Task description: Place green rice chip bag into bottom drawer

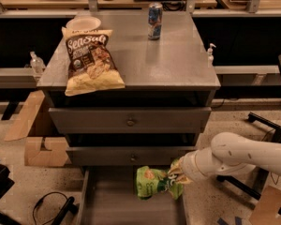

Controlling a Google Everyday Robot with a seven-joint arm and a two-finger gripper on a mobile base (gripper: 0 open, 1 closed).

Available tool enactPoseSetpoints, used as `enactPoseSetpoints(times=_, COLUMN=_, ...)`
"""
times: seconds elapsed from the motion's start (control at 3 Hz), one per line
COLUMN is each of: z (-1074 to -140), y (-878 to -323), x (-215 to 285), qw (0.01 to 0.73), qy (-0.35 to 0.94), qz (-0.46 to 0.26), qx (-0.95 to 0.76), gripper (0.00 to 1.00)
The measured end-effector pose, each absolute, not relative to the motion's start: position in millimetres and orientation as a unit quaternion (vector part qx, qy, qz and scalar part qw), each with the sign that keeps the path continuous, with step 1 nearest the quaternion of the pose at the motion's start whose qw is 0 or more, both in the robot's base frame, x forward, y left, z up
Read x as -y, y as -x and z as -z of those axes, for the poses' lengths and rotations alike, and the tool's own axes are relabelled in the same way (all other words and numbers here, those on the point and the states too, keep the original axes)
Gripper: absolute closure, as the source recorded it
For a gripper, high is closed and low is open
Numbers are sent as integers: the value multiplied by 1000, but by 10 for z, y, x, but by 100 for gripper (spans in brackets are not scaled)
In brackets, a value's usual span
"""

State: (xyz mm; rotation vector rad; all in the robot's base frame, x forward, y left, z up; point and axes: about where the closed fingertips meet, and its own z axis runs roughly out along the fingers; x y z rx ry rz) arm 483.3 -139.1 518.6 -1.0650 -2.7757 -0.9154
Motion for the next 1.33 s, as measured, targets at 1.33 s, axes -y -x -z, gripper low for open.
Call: enactPoseSetpoints(times=1.33, z=-4066, y=-4943, x=1157, qw=71, qy=432, qz=314, qx=843, gripper=100)
